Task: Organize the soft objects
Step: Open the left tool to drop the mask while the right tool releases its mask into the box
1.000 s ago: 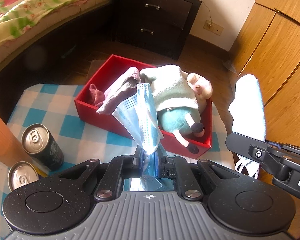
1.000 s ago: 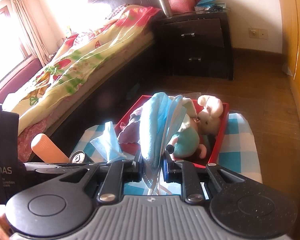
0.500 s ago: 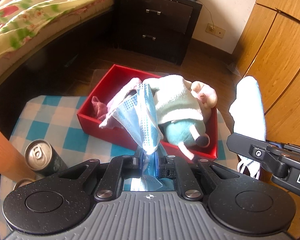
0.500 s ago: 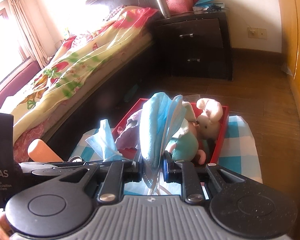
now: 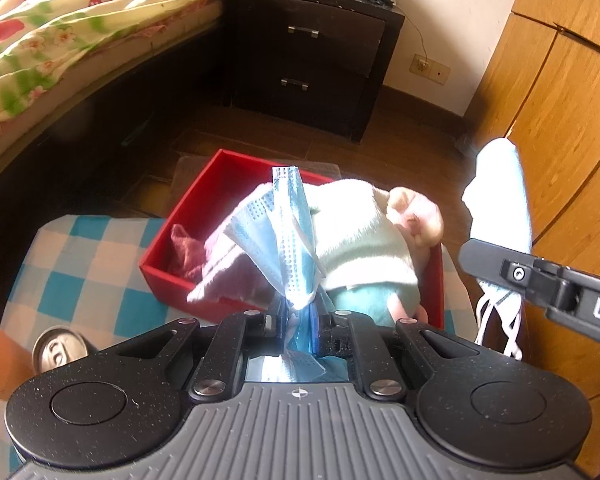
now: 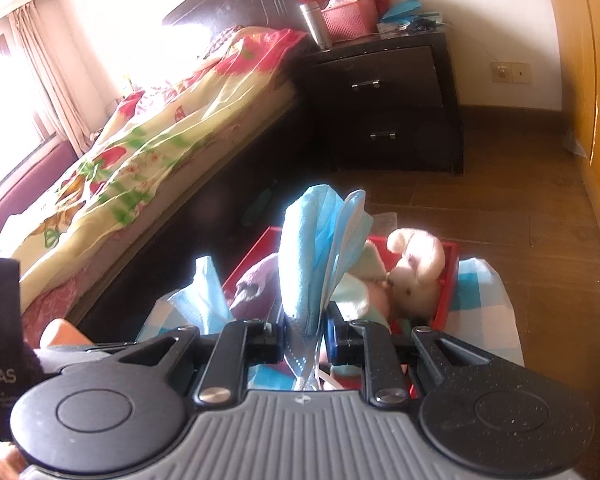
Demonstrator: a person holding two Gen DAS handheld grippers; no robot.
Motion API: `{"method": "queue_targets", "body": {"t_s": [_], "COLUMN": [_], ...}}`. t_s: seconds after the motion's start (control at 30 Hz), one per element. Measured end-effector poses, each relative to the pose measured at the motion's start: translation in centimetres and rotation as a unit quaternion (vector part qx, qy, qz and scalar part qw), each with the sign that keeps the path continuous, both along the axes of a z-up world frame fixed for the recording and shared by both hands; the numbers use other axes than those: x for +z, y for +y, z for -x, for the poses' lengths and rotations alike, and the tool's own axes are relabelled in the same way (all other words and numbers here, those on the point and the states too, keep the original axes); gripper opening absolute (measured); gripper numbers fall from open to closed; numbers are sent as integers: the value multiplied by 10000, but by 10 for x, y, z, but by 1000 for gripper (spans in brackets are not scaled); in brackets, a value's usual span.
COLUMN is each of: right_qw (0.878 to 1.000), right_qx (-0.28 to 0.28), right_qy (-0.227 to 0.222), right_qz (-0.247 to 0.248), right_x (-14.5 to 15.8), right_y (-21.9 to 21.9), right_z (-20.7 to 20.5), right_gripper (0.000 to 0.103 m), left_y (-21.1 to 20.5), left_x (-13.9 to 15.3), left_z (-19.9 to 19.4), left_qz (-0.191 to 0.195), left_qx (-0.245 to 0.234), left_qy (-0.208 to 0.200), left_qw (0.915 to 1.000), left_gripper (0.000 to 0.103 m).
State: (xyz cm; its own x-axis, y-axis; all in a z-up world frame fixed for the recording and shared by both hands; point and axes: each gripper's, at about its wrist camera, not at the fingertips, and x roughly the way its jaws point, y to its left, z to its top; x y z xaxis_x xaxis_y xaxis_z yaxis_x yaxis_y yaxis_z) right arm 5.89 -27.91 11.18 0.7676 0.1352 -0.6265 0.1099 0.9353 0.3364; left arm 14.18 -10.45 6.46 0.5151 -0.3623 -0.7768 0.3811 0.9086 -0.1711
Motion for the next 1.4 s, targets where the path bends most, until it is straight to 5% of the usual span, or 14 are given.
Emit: {"method": "queue_targets", "body": {"t_s": [0.27,0.8,0.97,1.07,1.1,1.4], "right_qw": [9994,9981,9976,9971,9968,9973], "right_qx": [-313,-233,-252,-270,-301,-360], "right_qy": [-10,557,573,597,603,539], "right_qz": [144,128,293,394,422,338], "right_x": [-23,-75,-74,-76,-76,-58], "right_y": [-20,-26,-19,-16,-15,-19], "right_z": [-31,-73,-77,-76,-76,-59], "right_gripper": [0,0,18,35,38,39], "left_y": [-9,-48,-45,-44,-42,-29], "left_x": [-4,-20,-19,-17,-16,5], "left_z": [-28,-57,-58,-57,-56,-31], "left_qz": [97,-874,-887,-837,-847,-641], "left_qx": [-22,-386,-373,-303,-233,-176], "left_qy": [-113,-264,-290,-341,-388,-465], "left_qw": [9999,9951,9949,9954,9954,9967], "left_gripper": [9,11,21,53,56,64]}}
